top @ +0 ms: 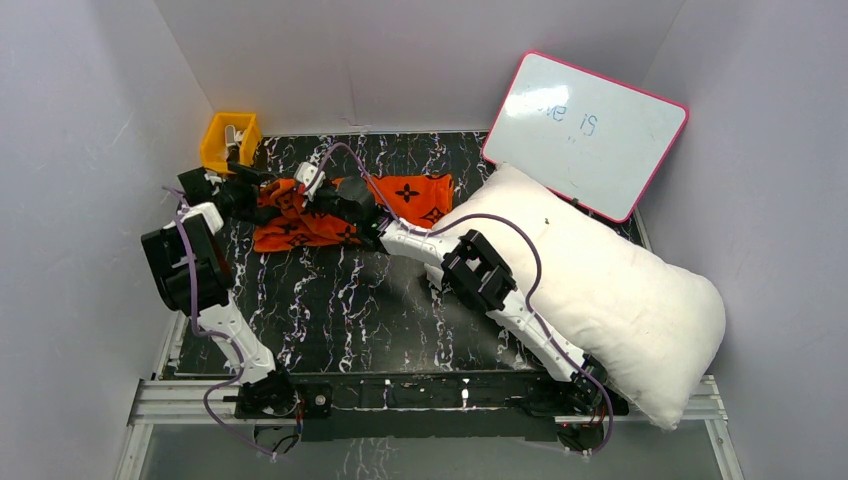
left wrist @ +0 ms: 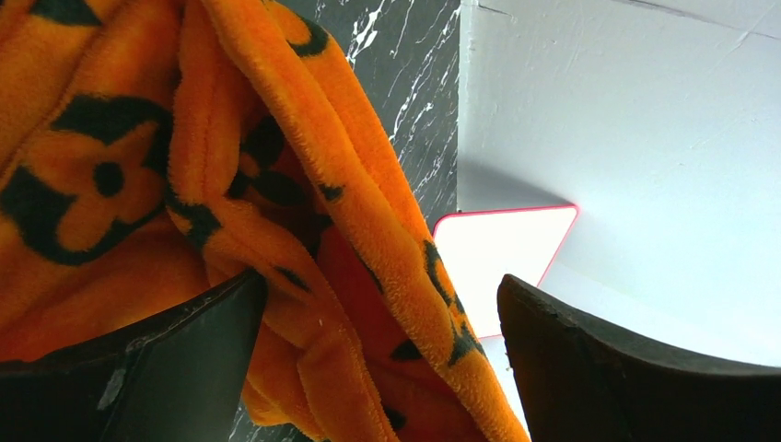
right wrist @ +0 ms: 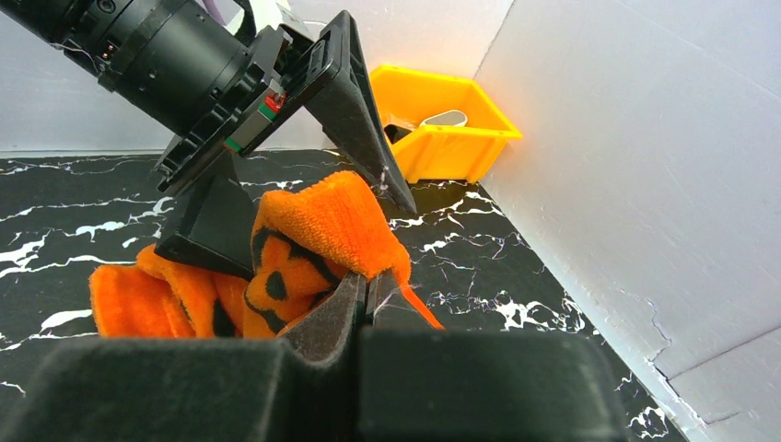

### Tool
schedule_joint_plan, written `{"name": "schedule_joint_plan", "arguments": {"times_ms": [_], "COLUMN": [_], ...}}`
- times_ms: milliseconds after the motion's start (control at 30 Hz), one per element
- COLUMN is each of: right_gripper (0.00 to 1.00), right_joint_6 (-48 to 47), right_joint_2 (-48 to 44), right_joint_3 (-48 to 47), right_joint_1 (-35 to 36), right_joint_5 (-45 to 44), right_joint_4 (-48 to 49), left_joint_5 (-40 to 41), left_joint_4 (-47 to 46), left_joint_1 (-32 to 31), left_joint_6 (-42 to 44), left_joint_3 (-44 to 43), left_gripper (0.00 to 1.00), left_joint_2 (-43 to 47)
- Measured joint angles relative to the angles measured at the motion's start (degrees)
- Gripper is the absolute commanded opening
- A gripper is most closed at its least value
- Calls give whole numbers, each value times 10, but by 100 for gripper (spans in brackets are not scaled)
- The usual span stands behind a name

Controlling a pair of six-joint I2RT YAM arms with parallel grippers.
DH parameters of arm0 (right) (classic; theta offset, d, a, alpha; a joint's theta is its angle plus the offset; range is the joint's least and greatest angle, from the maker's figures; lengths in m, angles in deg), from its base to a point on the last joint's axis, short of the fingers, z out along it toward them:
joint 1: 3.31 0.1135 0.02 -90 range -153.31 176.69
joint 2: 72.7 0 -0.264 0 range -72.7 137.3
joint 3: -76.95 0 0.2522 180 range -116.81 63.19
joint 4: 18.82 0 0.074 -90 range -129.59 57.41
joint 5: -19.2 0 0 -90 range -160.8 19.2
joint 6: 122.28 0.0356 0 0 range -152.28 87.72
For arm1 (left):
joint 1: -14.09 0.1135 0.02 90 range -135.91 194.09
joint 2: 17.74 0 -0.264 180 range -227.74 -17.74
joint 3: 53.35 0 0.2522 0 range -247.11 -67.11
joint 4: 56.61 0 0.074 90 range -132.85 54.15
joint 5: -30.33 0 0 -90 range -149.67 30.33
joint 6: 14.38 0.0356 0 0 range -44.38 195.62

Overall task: Remove the pillowcase from the pillow
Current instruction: Fold the pillowcase at the center of the board.

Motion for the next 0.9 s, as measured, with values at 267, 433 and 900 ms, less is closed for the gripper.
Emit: {"name": "schedule_joint_plan", "arguments": {"times_ms": [267, 433, 900], "right_gripper": [0, 0, 0], "right_joint_6": [0, 0, 7], "right_joint_2": [0, 0, -3], "right_joint_3": [0, 0, 0], "right_joint_1": [-1, -1, 0], "right_joint_5": [2, 4, 32], "right_joint_4": [0, 0, -12], "left_joint_5": [7, 26, 49], "left_joint_4": [-16, -7, -76], "left_joint_1": [-4, -3, -3], "left_joint_6": [-14, -5, -64], "left_joint_3": [-16, -57, -214], "left_gripper": [96, 96, 94], "left_joint_2": [-18, -66, -150]}}
